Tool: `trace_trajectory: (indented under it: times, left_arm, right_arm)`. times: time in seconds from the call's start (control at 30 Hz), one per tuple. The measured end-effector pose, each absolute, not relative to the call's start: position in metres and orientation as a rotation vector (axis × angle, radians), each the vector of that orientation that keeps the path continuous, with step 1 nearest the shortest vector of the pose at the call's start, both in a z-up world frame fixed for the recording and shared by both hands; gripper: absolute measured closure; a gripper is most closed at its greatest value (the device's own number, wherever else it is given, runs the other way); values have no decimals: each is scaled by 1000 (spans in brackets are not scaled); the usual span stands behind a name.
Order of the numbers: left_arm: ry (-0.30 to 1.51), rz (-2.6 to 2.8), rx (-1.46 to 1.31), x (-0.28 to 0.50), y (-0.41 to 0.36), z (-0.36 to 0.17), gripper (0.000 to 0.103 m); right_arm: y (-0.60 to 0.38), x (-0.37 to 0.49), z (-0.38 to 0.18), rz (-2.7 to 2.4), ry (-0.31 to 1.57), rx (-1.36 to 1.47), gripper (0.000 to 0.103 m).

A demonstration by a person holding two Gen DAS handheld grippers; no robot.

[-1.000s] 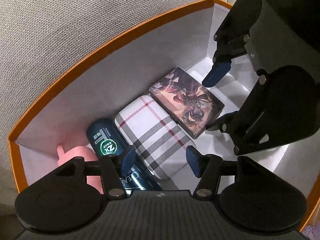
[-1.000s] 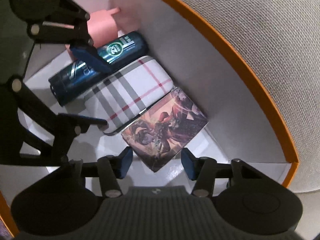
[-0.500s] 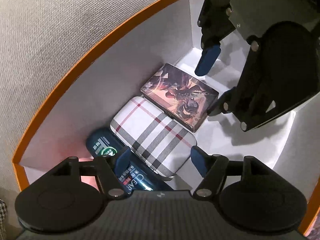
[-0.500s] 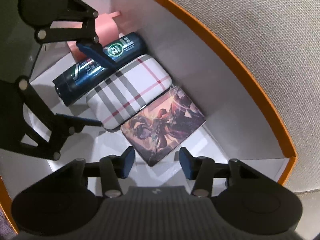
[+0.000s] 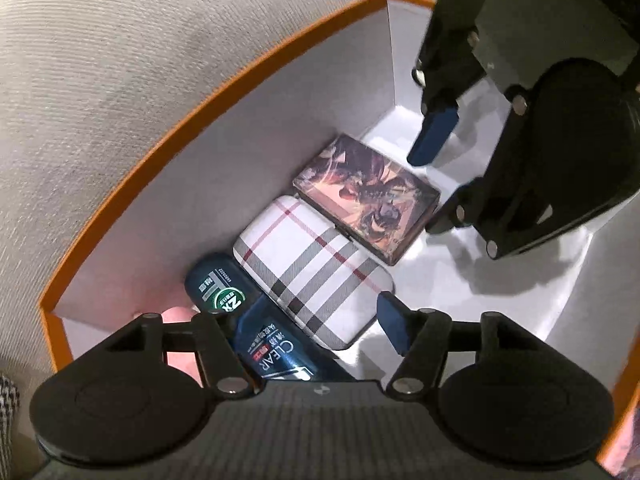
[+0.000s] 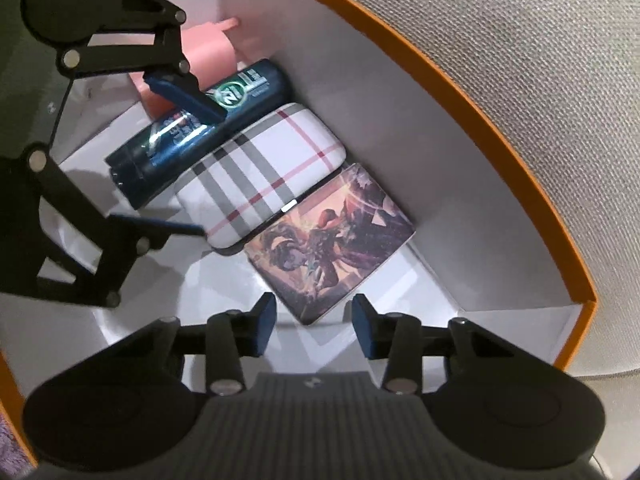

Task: Organize rigid objects
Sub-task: 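Lift both tools out of the box back toward the remaining items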

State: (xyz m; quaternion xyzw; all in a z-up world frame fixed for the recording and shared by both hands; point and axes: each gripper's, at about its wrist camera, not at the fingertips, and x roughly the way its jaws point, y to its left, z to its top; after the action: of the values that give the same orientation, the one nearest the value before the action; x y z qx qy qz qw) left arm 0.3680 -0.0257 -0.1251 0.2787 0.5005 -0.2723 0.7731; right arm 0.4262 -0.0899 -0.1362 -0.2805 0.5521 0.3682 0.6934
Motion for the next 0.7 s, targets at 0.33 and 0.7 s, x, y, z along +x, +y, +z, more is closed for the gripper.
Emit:
trace_trajectory:
  times: [0.33, 0.7]
  left_arm:
    - [986, -565, 439, 336, -9, -53, 30]
    - [781, -500, 152, 243, 12, 25, 34]
  right_arm:
    - [-108, 399, -90, 777, 1157, -517, 58]
    - [-155, 291, -15, 667, 875, -329, 45]
